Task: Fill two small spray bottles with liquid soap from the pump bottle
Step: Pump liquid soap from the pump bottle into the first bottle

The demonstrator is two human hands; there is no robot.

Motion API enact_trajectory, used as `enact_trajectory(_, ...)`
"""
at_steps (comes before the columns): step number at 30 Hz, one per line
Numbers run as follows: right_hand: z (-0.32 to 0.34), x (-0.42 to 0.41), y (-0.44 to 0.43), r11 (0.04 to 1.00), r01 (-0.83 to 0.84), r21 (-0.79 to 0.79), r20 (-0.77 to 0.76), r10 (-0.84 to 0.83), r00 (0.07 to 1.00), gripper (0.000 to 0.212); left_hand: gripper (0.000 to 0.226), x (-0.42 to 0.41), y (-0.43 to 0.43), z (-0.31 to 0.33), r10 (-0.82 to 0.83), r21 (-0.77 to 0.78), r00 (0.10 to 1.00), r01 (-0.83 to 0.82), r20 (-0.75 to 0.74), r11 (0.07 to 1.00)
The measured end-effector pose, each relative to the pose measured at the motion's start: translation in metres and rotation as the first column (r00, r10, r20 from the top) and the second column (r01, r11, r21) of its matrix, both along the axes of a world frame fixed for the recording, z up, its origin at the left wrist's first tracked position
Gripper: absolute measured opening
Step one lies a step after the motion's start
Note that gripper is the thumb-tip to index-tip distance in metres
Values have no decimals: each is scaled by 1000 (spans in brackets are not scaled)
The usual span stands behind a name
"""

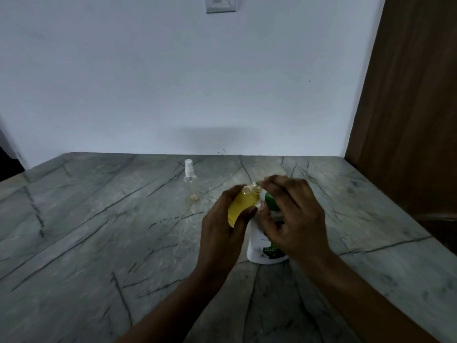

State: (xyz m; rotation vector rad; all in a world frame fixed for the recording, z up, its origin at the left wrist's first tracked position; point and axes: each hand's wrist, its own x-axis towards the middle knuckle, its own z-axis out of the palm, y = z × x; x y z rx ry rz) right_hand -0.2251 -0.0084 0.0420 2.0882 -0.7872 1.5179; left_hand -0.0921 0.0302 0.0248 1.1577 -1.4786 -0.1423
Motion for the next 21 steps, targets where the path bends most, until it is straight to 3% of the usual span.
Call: enact_trajectory(21,-2,-2,-3,1000,-19,7,-1,19,1000,32,36,0,-1,-1,17,-5,1000,-17,13,1000)
